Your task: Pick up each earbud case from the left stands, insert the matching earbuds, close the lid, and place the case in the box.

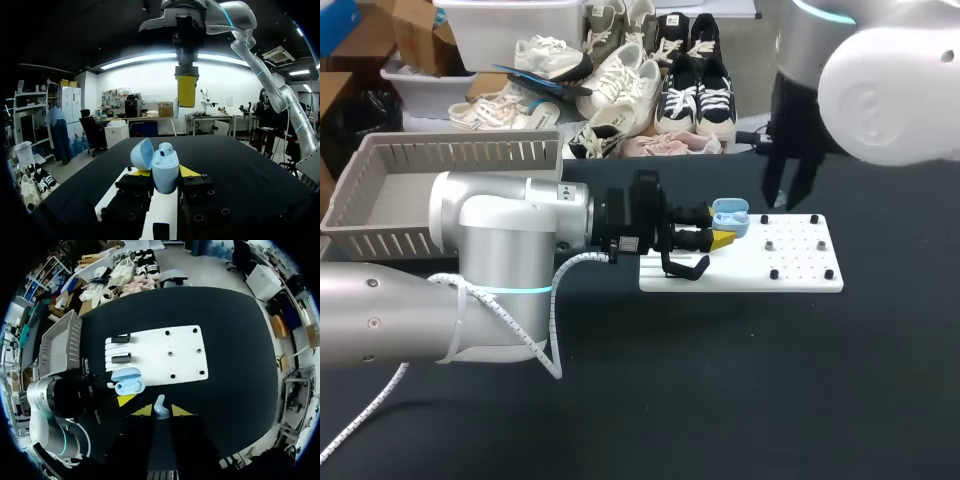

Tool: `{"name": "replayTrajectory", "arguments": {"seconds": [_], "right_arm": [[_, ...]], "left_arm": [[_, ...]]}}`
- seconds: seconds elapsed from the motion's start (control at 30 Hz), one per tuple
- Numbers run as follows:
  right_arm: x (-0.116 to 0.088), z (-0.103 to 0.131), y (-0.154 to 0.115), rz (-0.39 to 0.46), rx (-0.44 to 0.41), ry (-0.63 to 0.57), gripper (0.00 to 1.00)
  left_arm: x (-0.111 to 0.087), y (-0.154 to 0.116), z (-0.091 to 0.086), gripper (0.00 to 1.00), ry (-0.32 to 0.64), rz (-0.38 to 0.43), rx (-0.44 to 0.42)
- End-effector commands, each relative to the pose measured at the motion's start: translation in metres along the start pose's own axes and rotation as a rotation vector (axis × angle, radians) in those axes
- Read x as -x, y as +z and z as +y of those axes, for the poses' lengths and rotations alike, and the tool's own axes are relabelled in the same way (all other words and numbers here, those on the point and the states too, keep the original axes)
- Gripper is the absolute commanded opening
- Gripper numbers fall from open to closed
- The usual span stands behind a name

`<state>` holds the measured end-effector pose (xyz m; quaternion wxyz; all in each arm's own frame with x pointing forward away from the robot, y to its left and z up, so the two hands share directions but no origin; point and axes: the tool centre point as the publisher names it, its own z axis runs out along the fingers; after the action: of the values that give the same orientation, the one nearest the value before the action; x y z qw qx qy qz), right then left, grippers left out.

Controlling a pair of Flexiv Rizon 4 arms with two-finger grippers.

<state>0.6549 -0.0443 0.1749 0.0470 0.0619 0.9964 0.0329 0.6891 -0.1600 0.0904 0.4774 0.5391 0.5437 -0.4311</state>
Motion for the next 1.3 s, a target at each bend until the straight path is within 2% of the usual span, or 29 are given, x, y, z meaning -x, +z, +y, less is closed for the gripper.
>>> {"name": "replayTrajectory", "arguments": {"seconds": [0.03, 0.27, 0.73, 1.13, 1.3], "right_arm": [[-0.003, 0.002, -0.004, 0.009, 0.0, -0.055, 0.0], [-0.002, 0.01, -0.007, 0.028, -0.004, -0.186, 0.0], [-0.001, 0.023, -0.005, 0.043, 0.068, -0.417, 0.0], [-0.004, 0.035, 0.004, 0.043, 0.096, -0.55, 0.0], [-0.004, 0.035, 0.009, 0.048, 0.082, -0.6, 0.0]], "left_arm": [[0.0, 0.0, -0.001, 0.0, 0.001, -0.002, 0.005], [0.0, 0.0, -0.001, 0.0, 0.001, -0.002, 0.005], [0.0, 0.0, -0.001, 0.0, 0.001, -0.002, 0.005], [0.0, 0.0, -0.001, 0.0, 0.001, -0.002, 0.005], [0.0, 0.0, -0.001, 0.0, 0.001, -0.002, 0.005]]}}
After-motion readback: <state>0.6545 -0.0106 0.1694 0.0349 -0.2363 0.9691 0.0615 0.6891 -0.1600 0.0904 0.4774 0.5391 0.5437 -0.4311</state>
